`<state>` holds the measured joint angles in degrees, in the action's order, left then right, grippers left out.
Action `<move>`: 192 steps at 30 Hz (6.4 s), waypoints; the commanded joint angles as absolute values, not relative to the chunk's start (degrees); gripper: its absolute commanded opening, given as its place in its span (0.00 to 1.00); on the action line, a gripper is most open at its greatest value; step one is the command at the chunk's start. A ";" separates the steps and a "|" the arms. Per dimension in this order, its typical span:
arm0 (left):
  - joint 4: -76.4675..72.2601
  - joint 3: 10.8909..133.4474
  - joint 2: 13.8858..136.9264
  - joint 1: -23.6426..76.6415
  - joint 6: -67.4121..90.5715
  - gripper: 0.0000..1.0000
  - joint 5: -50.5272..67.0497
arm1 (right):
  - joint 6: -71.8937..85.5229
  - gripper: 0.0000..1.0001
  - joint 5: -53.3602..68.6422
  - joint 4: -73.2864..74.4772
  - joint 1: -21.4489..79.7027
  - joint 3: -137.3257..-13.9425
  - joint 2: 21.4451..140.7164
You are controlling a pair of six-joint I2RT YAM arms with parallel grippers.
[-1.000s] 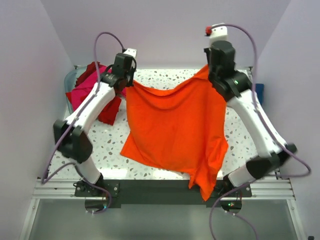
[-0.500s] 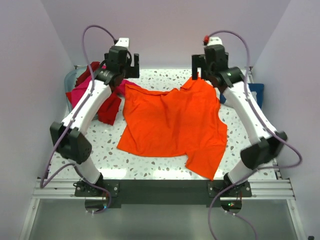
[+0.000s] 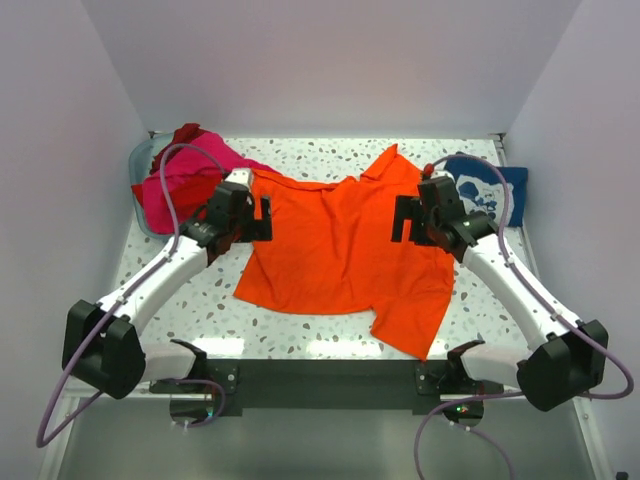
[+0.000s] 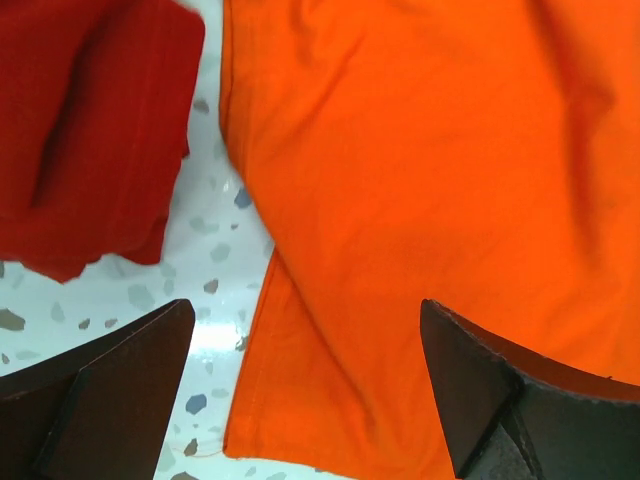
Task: Fold and stack the t-shirts
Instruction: Flatten the tshirt out
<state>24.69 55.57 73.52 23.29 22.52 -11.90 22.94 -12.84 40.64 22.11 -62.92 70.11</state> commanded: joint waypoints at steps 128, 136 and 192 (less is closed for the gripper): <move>25.75 34.98 59.59 21.89 38.67 0.00 -20.47 | 45.52 0.87 -0.09 48.16 13.89 -29.89 49.57; 26.81 36.47 58.71 21.18 37.53 0.00 -20.92 | 47.19 0.78 -0.88 53.78 13.97 -25.93 43.34; 26.89 37.71 58.71 20.30 35.69 0.00 -20.04 | 53.18 0.00 -5.45 48.25 26.19 -23.20 50.01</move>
<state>26.35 35.48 60.31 20.99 37.39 -19.29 53.04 -3.97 50.96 25.89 -23.49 49.19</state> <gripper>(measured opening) 0.015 0.011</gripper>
